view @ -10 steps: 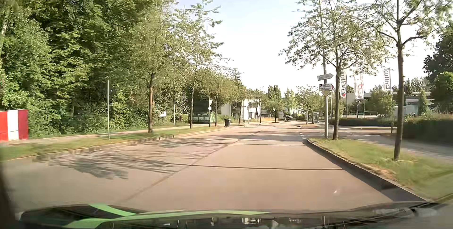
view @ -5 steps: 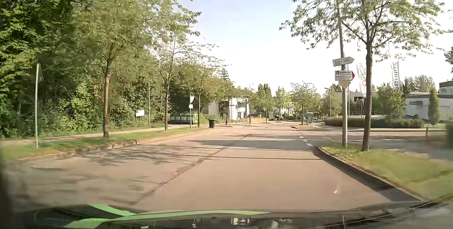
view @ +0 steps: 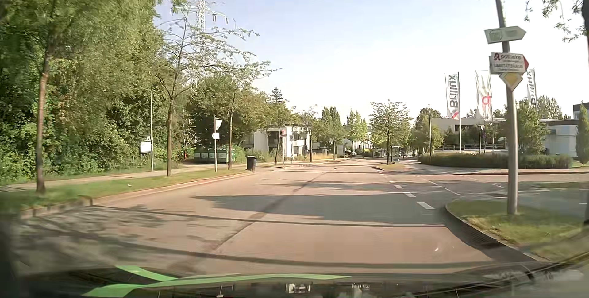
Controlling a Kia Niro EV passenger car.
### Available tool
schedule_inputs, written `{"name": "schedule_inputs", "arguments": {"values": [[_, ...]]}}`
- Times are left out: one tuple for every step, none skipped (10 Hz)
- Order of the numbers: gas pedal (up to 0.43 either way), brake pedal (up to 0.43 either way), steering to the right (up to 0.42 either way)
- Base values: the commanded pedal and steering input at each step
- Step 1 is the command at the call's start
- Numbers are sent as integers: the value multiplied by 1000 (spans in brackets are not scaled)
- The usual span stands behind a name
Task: Follow the waypoints while adhering to traffic rules and regulations
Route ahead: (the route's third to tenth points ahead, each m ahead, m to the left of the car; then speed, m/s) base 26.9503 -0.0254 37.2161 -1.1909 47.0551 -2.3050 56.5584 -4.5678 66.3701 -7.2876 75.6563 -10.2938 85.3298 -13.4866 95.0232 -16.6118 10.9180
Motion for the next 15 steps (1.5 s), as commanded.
{"name": "schedule_inputs", "arguments": {"values": [[138,0,31],[130,0,31],[130,0,31],[130,0,30],[130,0,30],[130,0,28],[118,0,23],[87,0,17],[87,0,15],[87,0,15],[67,0,15],[67,0,15],[59,0,15],[59,0,14],[59,0,14]]}}
